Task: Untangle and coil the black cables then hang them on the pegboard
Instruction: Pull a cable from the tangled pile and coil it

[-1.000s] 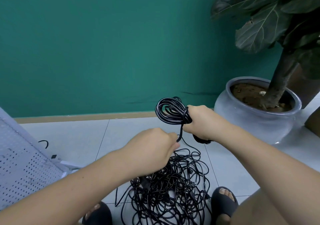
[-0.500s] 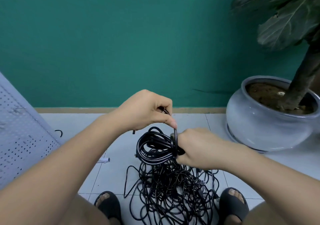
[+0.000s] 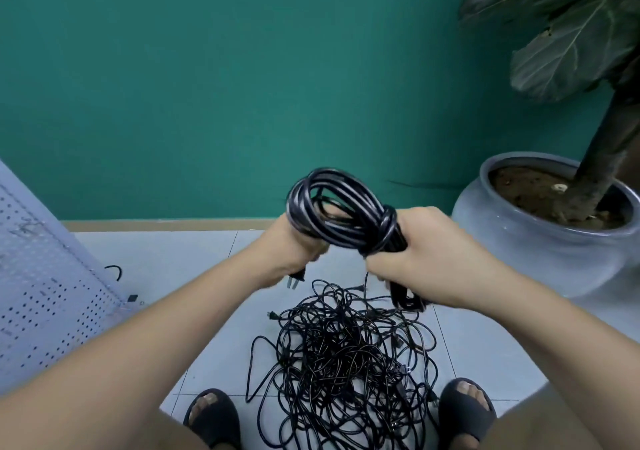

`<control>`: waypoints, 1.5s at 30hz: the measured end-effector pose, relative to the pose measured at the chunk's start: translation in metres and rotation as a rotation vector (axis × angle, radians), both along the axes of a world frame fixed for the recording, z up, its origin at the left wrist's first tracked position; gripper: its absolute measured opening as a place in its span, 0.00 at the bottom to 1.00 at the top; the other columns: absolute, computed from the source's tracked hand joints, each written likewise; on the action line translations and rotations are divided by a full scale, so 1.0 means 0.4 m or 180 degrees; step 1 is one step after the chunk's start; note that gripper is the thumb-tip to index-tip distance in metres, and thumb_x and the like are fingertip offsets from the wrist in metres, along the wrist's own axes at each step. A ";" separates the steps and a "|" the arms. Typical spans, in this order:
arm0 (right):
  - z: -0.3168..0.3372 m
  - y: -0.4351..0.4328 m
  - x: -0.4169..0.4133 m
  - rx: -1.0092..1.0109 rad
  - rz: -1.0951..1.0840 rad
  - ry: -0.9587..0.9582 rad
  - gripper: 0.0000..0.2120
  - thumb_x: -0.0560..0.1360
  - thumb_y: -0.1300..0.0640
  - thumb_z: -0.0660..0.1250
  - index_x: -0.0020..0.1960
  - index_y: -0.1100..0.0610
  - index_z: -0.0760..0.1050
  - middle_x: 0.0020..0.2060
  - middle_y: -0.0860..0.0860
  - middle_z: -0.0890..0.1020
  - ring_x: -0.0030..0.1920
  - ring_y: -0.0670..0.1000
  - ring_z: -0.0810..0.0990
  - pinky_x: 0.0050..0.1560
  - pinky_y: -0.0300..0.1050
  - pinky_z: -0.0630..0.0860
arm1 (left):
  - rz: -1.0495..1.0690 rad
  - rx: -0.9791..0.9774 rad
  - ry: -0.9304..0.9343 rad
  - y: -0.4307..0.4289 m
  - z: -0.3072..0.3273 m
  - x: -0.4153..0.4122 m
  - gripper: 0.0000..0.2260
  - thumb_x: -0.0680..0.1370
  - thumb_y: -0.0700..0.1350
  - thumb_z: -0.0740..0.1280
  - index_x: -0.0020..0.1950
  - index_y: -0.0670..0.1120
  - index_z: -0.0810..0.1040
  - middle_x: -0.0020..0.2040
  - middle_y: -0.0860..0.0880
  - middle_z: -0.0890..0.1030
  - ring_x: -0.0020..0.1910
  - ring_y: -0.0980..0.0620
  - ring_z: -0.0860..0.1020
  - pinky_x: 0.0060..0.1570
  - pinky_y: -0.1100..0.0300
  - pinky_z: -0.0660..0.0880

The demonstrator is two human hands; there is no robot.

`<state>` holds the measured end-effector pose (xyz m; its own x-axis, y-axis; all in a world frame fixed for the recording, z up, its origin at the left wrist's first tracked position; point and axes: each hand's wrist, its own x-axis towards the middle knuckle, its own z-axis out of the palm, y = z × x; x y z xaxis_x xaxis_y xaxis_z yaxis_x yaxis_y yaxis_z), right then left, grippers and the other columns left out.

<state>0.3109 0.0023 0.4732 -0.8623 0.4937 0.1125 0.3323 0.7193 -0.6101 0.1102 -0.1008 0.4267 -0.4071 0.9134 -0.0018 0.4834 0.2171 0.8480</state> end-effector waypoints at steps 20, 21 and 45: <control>-0.079 0.080 -0.049 0.0323 -0.0901 -0.0051 0.13 0.78 0.47 0.69 0.39 0.51 0.71 0.31 0.50 0.80 0.32 0.53 0.76 0.30 0.49 0.74 | -0.0713 0.0577 -0.0358 -0.061 0.086 0.161 0.10 0.82 0.48 0.69 0.63 0.54 0.80 0.55 0.51 0.86 0.57 0.46 0.84 0.64 0.43 0.79; -0.081 0.083 -0.050 0.0262 -0.0857 -0.0032 0.12 0.78 0.47 0.69 0.41 0.51 0.72 0.32 0.50 0.81 0.32 0.53 0.77 0.31 0.50 0.75 | -0.0816 0.0574 -0.0285 -0.063 0.085 0.151 0.13 0.83 0.49 0.68 0.68 0.54 0.78 0.57 0.53 0.86 0.59 0.47 0.83 0.65 0.44 0.78; -0.076 -0.013 -0.064 -0.1154 -0.0100 0.1635 0.26 0.75 0.66 0.73 0.62 0.42 0.70 0.40 0.52 0.82 0.41 0.59 0.80 0.45 0.67 0.80 | 0.0883 0.2280 -0.1293 -0.024 0.075 0.137 0.29 0.74 0.34 0.80 0.65 0.48 0.67 0.68 0.48 0.78 0.66 0.51 0.82 0.60 0.52 0.83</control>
<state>0.2854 -0.0030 0.4430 -0.7272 0.6023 0.3292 -0.0505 0.4314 -0.9007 0.1650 -0.1103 0.4567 -0.7077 0.6181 0.3423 0.1224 -0.3699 0.9210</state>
